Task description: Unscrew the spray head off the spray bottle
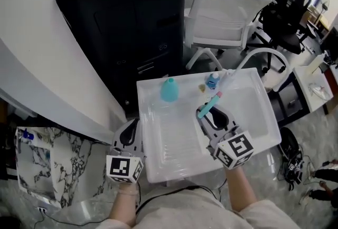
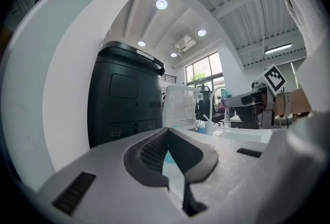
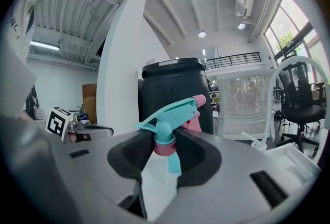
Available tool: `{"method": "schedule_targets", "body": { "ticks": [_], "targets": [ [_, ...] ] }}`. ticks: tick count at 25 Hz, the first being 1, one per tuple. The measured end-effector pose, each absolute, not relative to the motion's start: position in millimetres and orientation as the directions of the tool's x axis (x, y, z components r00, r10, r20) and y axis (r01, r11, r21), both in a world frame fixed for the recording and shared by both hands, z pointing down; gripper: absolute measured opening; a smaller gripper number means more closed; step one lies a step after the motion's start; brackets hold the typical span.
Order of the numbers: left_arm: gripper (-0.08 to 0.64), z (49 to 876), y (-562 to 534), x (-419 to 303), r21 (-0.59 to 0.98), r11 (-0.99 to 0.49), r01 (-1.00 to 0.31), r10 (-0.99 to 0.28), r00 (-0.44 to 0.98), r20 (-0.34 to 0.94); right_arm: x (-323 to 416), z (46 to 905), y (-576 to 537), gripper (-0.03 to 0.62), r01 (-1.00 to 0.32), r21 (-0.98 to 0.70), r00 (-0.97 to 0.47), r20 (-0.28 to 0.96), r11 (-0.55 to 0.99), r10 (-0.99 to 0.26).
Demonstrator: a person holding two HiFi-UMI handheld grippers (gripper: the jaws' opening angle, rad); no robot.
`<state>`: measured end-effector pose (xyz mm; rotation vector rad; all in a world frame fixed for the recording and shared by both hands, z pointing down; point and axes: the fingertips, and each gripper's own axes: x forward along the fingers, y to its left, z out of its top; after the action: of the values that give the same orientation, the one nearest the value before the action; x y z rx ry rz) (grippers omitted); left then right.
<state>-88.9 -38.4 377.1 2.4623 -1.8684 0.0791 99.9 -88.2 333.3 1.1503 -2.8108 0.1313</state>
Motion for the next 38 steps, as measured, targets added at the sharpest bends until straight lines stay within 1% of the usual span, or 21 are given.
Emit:
{"method": "schedule_targets", "body": {
  "ticks": [9, 17, 22, 26, 38],
  "targets": [
    [0.005, 376.7, 0.4, -95.0, 0.019, -0.258, -0.966, -0.963, 0.259, 0.07, 99.8, 336.7, -51.2, 0.137, -0.712, -0.069, -0.701, 0.134, 0.699, -0.701],
    [0.005, 366.5, 32.3, -98.4, 0.092, -0.247, -0.965, -0.967, 0.251, 0.032, 101.5, 336.6, -19.0, 0.137, -0.714, -0.072, -0.699, 0.132, 0.697, -0.703],
    [0.005, 367.3, 54.4, -94.1, 0.074, -0.249, -0.966, -0.967, 0.252, 0.032, 106.5, 335.8, -0.2, 0.137, -0.716, -0.071, -0.697, 0.126, 0.694, -0.706],
    [0.005, 365.2, 68.3, -95.5, 0.097, -0.244, -0.965, -0.969, 0.247, 0.022, 110.0, 334.0, 13.9, 0.137, -0.721, -0.063, -0.691, 0.124, 0.69, -0.712],
    [0.005, 357.7, 99.2, -87.3, 0.067, -0.252, -0.965, -0.967, 0.253, 0.013, 122.9, 329.0, 47.5, 0.137, -0.73, -0.073, -0.683, 0.098, 0.679, -0.724]
  ]
}}
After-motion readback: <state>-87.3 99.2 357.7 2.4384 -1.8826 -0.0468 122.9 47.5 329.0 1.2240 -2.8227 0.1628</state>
